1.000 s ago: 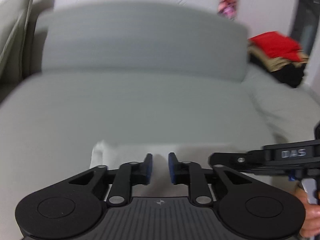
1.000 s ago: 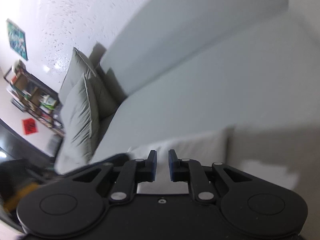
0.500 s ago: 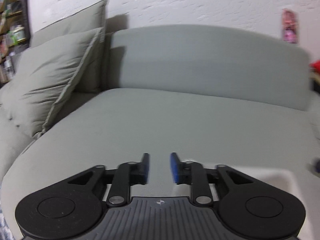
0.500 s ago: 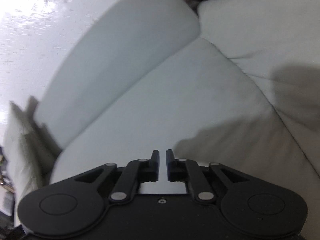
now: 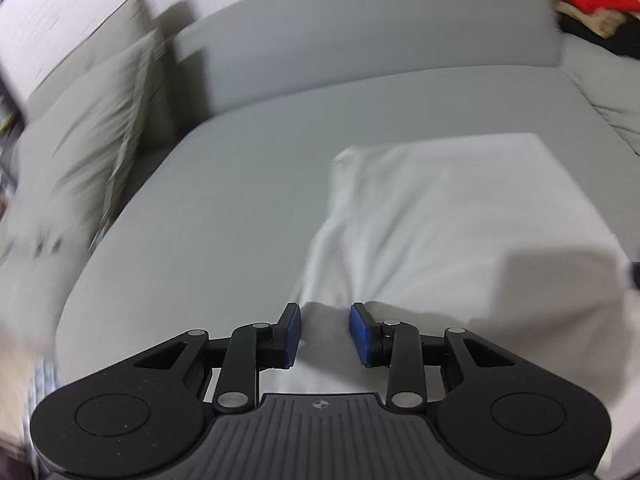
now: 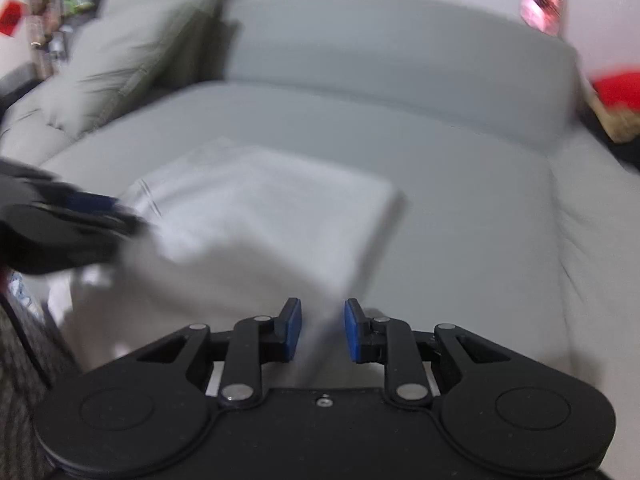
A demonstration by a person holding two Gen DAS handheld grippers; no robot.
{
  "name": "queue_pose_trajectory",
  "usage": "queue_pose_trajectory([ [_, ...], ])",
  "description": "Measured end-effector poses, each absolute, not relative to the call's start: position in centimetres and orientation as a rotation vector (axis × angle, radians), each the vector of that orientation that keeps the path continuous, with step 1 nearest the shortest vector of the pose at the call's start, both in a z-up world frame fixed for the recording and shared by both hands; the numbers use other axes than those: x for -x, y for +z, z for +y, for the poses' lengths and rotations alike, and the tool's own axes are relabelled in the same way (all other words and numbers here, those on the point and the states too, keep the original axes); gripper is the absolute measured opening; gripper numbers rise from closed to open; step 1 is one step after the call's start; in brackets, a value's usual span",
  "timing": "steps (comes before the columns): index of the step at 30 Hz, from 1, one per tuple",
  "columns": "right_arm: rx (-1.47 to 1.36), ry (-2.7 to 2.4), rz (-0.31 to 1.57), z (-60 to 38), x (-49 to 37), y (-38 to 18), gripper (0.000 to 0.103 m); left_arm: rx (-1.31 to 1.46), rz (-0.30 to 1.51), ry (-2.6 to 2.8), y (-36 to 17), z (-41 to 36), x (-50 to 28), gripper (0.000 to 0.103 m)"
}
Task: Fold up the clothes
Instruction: 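Withdraw both open tools above the folded hoodie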
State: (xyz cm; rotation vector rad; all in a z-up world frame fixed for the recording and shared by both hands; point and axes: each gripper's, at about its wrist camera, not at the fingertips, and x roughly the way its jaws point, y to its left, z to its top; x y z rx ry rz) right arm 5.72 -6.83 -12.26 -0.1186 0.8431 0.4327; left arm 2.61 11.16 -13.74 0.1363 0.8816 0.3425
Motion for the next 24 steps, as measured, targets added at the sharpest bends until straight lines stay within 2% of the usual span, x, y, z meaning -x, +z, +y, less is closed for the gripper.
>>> queue_pose_trajectory([
  [3, 0.031, 0.344, 0.876, -10.7, -3.9, -11.4, 0.023, -0.038, 0.835, 0.313, -12.7, 11.5, 1.0, 0.032],
  [9, -0.152, 0.421, 0.703, -13.9, -0.7, -9.0, 0.027, 0.011, 0.649, 0.184, -10.7, 8.4, 4.3, 0.033],
  [14, -0.122, 0.617, 0.64, -10.5, 0.0, -9.1, 0.027, -0.066, 0.711, 0.127, -12.2, 5.6, 1.8, 0.033],
  [17, -0.08, 0.663, 0.681, -8.1, -0.3, -10.1, 0.027, -0.153, 0.804, 0.129, -14.2, 4.4, 0.0, 0.033],
  [21, 0.063, 0.653, 0.767, -5.9, -0.4, -11.8, 0.027, -0.225, 0.82, 0.125, -14.5, 3.7, 0.6, 0.033],
  [24, 0.09, 0.652, 0.802, -6.3, 0.3, -11.1, 0.027, -0.217, 0.884, 0.081, -14.2, 3.9, 2.1, 0.028],
])
